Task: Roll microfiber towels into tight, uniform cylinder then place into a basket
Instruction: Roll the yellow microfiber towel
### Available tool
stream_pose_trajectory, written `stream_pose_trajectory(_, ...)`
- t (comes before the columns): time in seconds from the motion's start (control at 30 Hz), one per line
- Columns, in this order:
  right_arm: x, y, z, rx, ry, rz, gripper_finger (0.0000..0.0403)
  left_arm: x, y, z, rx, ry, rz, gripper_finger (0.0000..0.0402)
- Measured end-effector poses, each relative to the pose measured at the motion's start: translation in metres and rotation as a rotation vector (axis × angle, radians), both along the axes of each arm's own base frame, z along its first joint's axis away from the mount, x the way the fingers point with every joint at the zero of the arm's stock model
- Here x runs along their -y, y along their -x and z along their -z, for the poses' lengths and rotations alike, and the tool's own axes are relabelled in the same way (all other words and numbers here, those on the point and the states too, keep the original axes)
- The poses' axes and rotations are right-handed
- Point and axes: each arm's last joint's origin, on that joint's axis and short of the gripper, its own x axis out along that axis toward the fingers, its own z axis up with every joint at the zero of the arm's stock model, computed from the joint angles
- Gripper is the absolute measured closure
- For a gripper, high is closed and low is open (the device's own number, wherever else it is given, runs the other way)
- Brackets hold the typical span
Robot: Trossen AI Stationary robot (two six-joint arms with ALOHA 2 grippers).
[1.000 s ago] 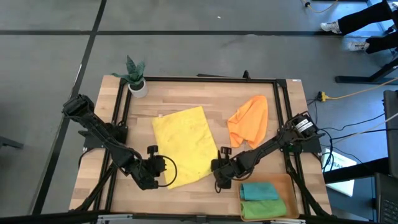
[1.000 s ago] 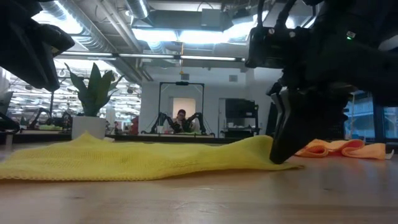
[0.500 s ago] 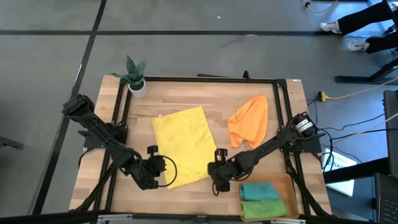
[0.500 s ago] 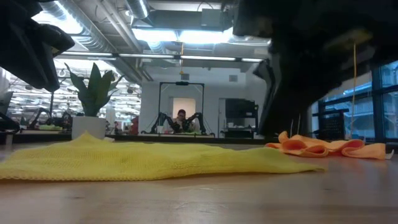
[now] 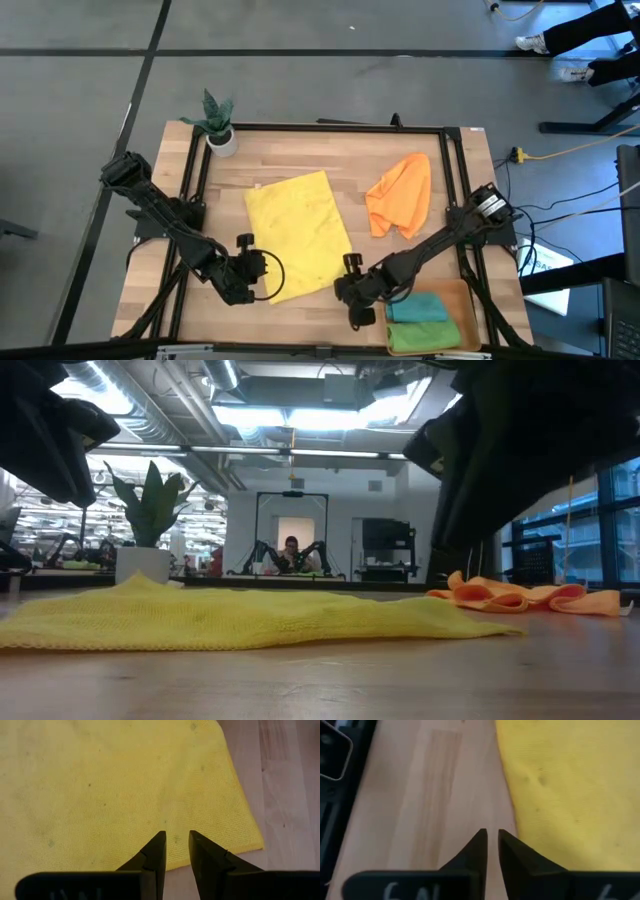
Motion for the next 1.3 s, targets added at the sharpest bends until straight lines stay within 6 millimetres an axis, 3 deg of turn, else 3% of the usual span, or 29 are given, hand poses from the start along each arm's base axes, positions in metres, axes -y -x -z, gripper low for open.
stream_pose_trajectory(0.27, -0.004, -0.008, 0.020, 0.016, 0.038, -0.055, 0.0302, 0.000, 0.000, 0.000, 0.004, 0.004, 0.000, 0.0327)
stream_pose_trajectory(0.53, -0.002, -0.009, 0.022, 0.032, 0.108, -0.124, 0.0247, 0.000, 0.000, 0.000, 0.005, 0.005, 0.000, 0.0327)
stream_pose_trajectory(1.03, 0.007, -0.016, 0.047, 0.005, 0.246, -0.092, 0.0252, 0.001, -0.001, 0.000, 0.008, 0.008, 0.001, 0.0327)
stream_pose_trajectory(1.3, 0.010, -0.019, 0.050, 0.020, 0.285, -0.061, 0.0257, 0.001, -0.001, 0.000, 0.008, 0.008, 0.000, 0.0327)
